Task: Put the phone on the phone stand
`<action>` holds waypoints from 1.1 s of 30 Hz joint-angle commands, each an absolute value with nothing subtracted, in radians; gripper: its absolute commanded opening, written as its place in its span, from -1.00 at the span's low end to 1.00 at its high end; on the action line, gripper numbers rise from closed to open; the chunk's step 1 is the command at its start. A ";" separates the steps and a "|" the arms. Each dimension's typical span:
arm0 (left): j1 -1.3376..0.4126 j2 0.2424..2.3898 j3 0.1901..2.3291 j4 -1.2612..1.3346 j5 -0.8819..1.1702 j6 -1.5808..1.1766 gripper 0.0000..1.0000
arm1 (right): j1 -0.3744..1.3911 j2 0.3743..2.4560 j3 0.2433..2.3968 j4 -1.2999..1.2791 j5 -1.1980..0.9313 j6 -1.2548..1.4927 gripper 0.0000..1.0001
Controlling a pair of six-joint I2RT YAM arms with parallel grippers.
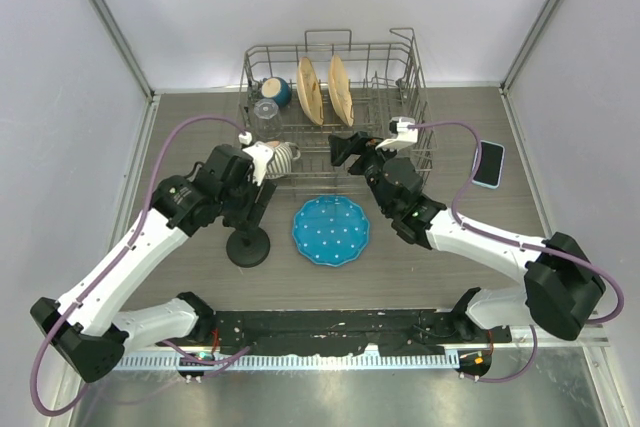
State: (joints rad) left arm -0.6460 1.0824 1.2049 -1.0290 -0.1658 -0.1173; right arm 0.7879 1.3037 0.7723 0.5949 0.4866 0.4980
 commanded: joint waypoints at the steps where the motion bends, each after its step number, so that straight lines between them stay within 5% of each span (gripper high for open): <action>1: -0.647 1.088 1.195 -0.996 -0.161 -0.087 0.35 | 0.782 1.310 0.821 0.611 0.480 0.477 0.68; 19: -0.647 1.129 1.187 -1.017 -0.137 -0.031 -0.43 | 0.761 1.321 0.836 0.574 0.492 0.437 0.68; 22: -0.647 1.123 1.200 -1.022 -0.115 -0.032 -0.25 | 0.738 1.324 0.844 0.548 0.521 0.390 0.68; 23: -0.647 1.121 1.206 -1.025 -0.114 -0.037 0.07 | 0.727 1.327 0.845 0.535 0.532 0.376 0.68; 27: -0.647 1.080 1.268 -1.032 -0.097 -0.061 0.76 | 0.648 1.336 0.879 0.442 0.593 0.292 0.68; 33: -0.647 0.930 1.275 -0.863 -0.020 -0.130 0.93 | 0.411 1.319 0.858 0.322 0.770 0.158 0.68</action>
State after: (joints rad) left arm -0.6460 1.0561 1.2476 -1.0107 -0.0917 -0.0769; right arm 0.5819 1.3380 0.8505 0.4313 0.5533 0.2890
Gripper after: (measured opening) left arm 0.951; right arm 0.839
